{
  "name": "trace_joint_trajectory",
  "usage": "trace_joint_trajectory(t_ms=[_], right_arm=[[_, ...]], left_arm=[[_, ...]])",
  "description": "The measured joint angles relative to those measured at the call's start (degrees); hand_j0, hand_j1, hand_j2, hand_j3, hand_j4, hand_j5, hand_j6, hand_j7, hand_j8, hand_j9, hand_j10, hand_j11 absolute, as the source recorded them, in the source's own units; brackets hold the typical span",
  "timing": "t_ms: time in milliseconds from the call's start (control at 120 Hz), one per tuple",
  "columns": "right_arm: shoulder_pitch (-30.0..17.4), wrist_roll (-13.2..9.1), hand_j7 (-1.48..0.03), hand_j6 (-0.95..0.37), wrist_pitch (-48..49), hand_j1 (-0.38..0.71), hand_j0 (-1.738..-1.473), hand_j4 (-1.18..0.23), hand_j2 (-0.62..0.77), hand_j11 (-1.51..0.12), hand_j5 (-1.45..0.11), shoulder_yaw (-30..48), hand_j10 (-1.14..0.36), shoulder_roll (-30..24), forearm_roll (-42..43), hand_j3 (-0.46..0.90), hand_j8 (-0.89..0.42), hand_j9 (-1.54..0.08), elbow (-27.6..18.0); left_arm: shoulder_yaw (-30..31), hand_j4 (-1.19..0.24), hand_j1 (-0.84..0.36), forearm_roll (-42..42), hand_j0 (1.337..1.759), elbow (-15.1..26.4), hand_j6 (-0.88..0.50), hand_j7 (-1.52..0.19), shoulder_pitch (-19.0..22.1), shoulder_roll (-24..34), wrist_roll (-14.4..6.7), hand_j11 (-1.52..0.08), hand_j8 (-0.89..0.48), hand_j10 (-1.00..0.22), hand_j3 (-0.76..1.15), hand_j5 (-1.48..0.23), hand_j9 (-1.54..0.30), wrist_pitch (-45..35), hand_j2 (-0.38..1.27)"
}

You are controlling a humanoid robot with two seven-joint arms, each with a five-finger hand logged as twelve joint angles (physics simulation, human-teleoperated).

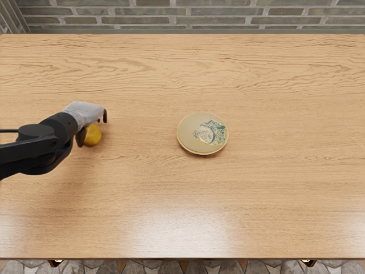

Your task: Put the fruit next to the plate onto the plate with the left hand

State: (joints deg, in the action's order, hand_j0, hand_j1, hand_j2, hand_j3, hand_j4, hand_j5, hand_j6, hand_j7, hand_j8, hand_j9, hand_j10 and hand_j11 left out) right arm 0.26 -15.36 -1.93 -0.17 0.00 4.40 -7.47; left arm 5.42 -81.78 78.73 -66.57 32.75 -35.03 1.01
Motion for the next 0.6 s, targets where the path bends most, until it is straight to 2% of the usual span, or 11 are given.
trace_joint_trajectory(t_ms=[217,600], right_arm=[[0.0,0.0,-0.04,-0.03,0.0,-0.31,-1.658,-0.03,-0.01,-0.04,-0.04,0.0,-0.03,0.0,0.0,0.00,-0.03,-0.04,0.0],[0.1,0.0,-0.04,-0.03,0.0,-0.31,-1.658,-0.03,-0.01,-0.04,-0.04,0.0,-0.03,0.0,0.1,0.00,-0.03,-0.04,0.1]], left_arm=[[0.1,-0.48,-0.21,0.3,1.657,0.1,-0.49,-0.64,-0.2,-0.1,0.0,-0.63,-0.49,-0.49,0.00,-0.64,-0.63,-0.2,0.15],[0.1,-0.53,-0.25,0.1,1.656,-0.1,-0.43,-0.69,0.2,-0.1,0.0,-0.69,-0.51,-0.52,0.00,-0.68,-0.69,-0.2,0.21]])
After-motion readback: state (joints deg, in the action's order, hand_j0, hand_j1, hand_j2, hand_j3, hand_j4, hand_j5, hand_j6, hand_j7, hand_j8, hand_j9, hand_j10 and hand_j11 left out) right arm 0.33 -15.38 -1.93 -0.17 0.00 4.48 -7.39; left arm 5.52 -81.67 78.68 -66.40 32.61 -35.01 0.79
